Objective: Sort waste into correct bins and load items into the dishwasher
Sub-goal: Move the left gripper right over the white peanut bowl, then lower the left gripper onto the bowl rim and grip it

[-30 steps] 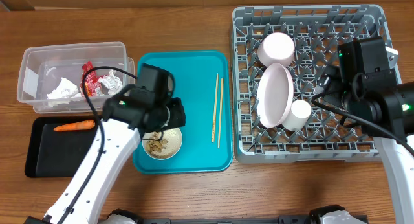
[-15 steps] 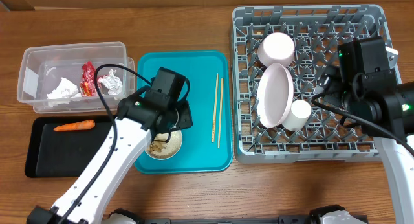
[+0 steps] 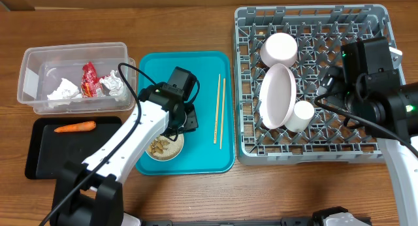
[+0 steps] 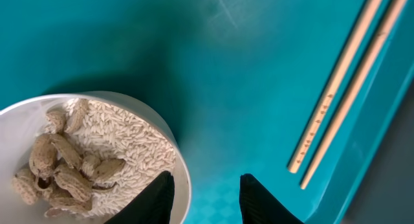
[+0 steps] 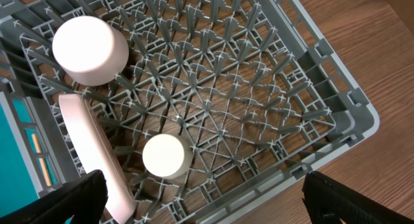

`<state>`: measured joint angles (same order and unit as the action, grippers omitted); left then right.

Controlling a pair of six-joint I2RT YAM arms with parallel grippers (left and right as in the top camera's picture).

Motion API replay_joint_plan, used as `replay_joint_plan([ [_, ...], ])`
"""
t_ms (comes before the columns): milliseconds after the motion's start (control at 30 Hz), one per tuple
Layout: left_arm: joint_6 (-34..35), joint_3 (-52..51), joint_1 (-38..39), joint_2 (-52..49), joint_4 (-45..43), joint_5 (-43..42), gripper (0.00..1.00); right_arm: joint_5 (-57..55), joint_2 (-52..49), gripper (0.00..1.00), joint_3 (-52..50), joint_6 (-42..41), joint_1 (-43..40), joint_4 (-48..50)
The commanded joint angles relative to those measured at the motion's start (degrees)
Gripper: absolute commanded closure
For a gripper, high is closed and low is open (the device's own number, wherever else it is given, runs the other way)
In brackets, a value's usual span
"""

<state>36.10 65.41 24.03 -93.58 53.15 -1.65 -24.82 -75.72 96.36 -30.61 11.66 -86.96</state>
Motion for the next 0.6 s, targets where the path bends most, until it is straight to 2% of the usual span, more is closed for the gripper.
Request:
replay_joint_plan([
  [0,0.8,0.4,0.5,-2.4,0.0,0.9,0.64,0.1,0.1,0.00,1.1,0.6,-0.2,0.2],
  [400,0.8,0.4,0.6,-7.5,0.2,0.5,0.64,0.1,0.1,0.00,1.1,0.6,-0.2,0.2],
  [567,0.8,0.4,1.1,-8.5,0.7,0.2,0.69,0.1,0.1,0.00,1.1,0.6,-0.2,0.2],
])
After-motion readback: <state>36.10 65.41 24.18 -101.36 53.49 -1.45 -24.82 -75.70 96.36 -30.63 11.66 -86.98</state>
